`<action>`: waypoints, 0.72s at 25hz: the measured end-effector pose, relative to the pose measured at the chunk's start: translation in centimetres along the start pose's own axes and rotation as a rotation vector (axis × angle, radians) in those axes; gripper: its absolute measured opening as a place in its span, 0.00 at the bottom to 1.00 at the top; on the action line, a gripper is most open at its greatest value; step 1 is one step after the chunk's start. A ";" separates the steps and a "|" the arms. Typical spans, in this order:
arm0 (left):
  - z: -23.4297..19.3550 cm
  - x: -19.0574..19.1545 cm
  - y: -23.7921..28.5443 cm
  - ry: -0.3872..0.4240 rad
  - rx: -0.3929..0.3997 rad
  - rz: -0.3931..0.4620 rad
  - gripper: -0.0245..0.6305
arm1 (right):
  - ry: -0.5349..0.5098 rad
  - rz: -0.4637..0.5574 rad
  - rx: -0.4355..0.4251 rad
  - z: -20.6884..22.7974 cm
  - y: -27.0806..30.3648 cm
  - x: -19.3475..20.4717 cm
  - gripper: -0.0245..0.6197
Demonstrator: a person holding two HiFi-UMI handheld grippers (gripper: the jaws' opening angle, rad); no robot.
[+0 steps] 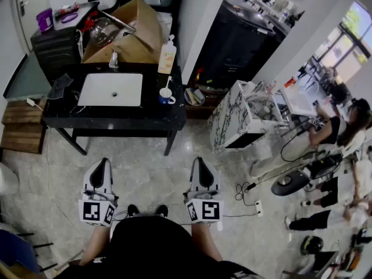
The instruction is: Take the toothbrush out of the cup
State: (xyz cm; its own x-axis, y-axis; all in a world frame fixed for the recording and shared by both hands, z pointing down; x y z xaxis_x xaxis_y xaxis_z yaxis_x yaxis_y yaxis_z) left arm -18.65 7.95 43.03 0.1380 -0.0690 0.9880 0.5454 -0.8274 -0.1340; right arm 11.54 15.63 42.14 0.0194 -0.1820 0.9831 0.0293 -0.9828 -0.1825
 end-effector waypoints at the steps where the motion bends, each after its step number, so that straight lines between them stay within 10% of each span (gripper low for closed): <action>1: 0.0 0.0 0.0 0.002 0.000 0.000 0.04 | 0.000 -0.002 0.000 0.0 0.0 0.0 0.07; 18: 0.7 0.1 0.0 0.005 0.004 -0.007 0.04 | 0.004 0.009 -0.011 0.1 0.1 -0.1 0.07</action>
State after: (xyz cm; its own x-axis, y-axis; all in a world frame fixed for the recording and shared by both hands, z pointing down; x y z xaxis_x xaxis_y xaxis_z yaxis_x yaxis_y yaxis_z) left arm -18.07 8.33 43.07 0.1305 -0.0660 0.9892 0.5493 -0.8258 -0.1276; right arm 11.67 15.59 42.04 0.0152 -0.1910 0.9815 0.0180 -0.9814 -0.1913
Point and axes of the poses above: the fingertips, and each gripper's own axes: y forward along the fingers, z to its right, x out of its underside, the point moved 5 cm from there along -y, backward along the fingers, and after that the axes turned 4 degrees about z, right-handed, at the moved point
